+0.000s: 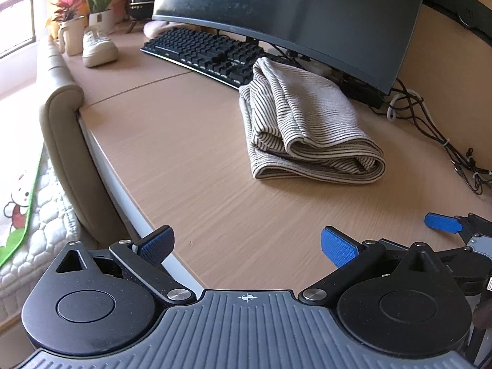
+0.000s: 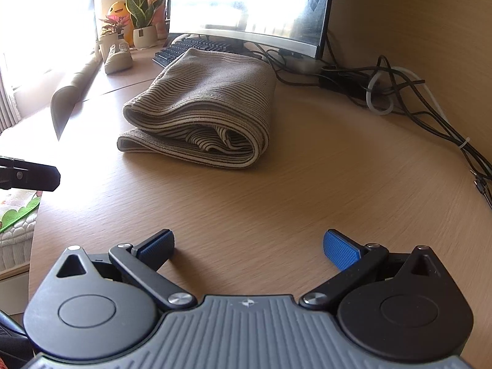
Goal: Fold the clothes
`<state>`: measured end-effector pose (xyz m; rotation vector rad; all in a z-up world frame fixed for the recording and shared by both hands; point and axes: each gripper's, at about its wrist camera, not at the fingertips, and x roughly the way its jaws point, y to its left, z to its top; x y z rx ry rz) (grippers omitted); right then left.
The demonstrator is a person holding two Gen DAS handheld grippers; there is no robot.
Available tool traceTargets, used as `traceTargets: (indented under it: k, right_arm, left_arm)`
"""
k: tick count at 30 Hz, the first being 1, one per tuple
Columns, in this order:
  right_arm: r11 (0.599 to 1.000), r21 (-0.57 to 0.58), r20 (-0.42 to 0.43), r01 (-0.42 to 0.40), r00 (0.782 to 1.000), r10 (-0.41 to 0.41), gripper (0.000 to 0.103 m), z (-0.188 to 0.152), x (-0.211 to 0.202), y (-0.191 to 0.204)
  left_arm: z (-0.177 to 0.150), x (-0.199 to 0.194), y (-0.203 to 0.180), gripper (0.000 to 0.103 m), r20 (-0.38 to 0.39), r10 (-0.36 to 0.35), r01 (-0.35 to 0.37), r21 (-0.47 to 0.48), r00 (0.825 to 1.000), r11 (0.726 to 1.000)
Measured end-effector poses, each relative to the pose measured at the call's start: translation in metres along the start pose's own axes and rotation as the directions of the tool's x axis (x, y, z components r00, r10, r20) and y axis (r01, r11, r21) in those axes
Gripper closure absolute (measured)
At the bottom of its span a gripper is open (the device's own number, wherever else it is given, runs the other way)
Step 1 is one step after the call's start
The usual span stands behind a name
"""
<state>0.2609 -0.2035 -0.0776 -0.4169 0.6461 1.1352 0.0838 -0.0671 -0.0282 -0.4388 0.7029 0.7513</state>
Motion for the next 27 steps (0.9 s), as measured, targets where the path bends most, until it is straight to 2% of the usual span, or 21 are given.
traceTargets:
  k: [14,27]
  right_arm:
    - [0.999,0.029,0.000,0.034,0.999,-0.034,0.000,0.0005,0.0005,-0.0009]
    - [0.999,0.035,0.004,0.028,1.000,-0.028,0.000,0.0005,-0.0002,-0.0021]
  left_arm:
    - [-0.0038,0.0064,0.0000,0.000,-0.042,-0.009,0.009,0.004,0.999,1.000]
    - [-0.0048,0.0088,-0.0043,0.000,-0.052,-0.011,0.011,0.015,0.999,1.000]
